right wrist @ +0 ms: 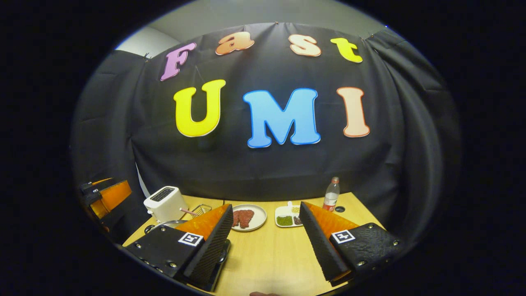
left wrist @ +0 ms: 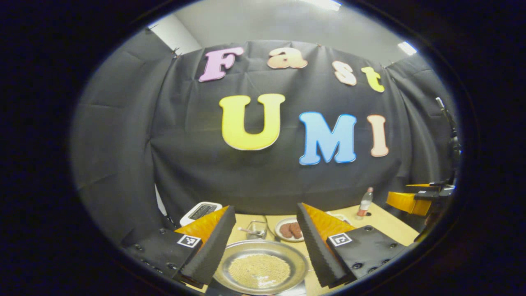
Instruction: First push the handle of the pot to place it horizontally, then grasp the pot with both hands and set it on the induction cooktop.
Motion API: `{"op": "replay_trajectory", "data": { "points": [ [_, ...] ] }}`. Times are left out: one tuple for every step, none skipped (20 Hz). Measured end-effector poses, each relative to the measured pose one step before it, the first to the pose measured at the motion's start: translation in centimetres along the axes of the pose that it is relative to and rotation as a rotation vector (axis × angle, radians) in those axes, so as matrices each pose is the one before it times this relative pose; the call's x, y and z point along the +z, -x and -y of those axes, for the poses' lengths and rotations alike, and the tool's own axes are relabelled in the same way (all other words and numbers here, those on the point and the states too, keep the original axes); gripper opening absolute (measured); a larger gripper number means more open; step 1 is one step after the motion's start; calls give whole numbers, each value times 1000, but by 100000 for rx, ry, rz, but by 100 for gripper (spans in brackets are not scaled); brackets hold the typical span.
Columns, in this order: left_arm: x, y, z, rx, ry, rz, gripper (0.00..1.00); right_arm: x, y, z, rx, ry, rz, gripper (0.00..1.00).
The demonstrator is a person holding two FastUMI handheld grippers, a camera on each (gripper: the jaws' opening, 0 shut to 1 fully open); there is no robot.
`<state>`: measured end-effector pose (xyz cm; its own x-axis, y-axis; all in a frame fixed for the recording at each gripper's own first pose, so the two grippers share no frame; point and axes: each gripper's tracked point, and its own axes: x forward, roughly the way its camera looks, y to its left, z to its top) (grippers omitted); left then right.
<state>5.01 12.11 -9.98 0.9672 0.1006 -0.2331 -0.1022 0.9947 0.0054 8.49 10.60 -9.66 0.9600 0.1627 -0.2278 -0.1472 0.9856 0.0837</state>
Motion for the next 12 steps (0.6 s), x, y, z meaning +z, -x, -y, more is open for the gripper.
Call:
{"op": "replay_trajectory", "data": {
  "points": [
    [1180, 587, 2063, -845, 498, 2303, 96, 1112, 962, 1185, -217, -319, 2213, 98],
    [1163, 833, 2131, -267, 222, 2694, 96, 1019, 703, 1425, -905, -232, 1773, 98],
    [882, 502, 1973, -846, -53, 1746, 97, 919, 692, 1241, -328, -577, 1557, 98],
    [693, 551, 1768, -727, -85, 1272, 99, 981, 759, 1274, 170, -978, 1239, 98],
    [586, 315, 1626, -725, -136, 730, 94, 928, 612, 1002, 212, -1069, 1380, 98],
    [464, 358, 1425, -555, 83, 689, 99, 617, 454, 1027, -359, -520, 1402, 98],
    [426, 262, 1361, -395, 246, 563, 99, 684, 505, 1007, 99, -97, 1227, 98],
    [190, 248, 1231, 128, 168, 336, 99, 385, 173, 476, -123, -272, 1268, 98],
    [177, 165, 872, 402, -109, -43, 99, 474, 309, 769, 804, -504, 674, 98],
    [169, 379, 728, 529, -139, -227, 99, 297, 395, 569, 806, -944, 516, 98],
    [206, 281, 710, 647, -315, -28, 99, 191, 206, 760, 540, -394, 3, 98],
    [200, 410, 421, 936, -174, 256, 99, 188, 219, 477, 948, -525, 349, 98]
  ]
}}
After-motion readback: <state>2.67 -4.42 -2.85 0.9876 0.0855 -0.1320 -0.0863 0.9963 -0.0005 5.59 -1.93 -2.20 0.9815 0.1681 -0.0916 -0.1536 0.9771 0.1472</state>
